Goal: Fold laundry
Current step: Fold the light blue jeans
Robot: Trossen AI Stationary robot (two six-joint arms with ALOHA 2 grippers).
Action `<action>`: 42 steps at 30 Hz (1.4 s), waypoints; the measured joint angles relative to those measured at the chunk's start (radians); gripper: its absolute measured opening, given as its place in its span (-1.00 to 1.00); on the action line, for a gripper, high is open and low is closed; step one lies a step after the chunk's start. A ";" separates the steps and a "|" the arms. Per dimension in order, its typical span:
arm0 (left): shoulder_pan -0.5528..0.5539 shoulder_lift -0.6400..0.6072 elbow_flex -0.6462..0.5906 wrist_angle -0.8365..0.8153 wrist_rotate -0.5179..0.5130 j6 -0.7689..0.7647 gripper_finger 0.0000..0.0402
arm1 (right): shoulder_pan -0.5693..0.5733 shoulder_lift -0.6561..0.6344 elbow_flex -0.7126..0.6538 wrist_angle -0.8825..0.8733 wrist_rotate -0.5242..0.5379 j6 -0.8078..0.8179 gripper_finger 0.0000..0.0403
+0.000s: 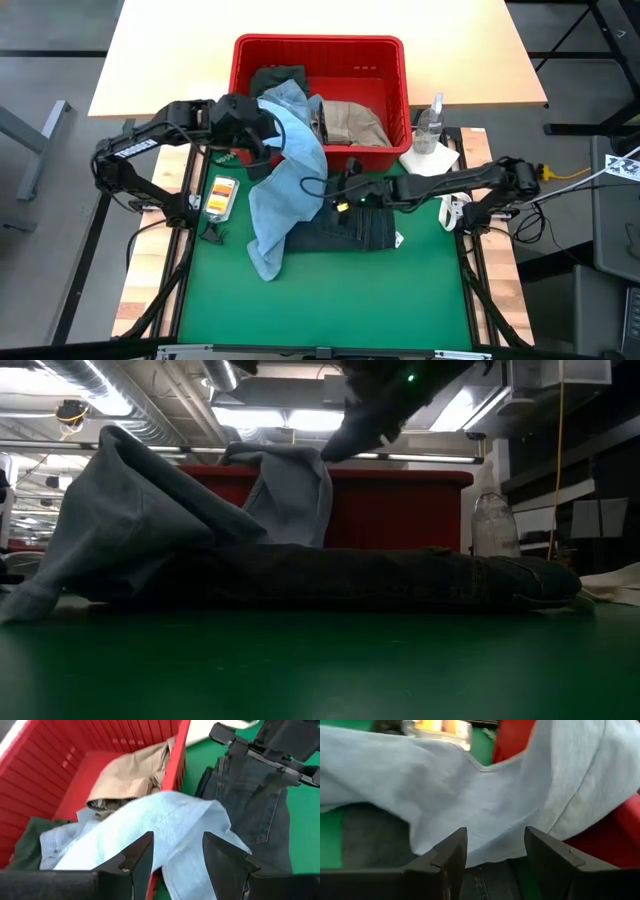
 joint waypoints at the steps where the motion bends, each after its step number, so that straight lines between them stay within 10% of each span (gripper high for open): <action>1: 0.001 0.000 -0.011 -0.001 0.001 0.000 -0.18 | 0.000 0.012 0.000 0.004 0.020 0.030 -0.01; 28: 0.001 0.000 -0.133 0.000 0.000 0.105 -0.18 | 0.030 0.306 0.000 0.019 0.216 0.463 -0.02; 42: 0.001 0.000 -0.133 0.000 -0.001 0.104 -0.18 | 0.032 0.301 0.001 0.091 0.229 0.353 -0.91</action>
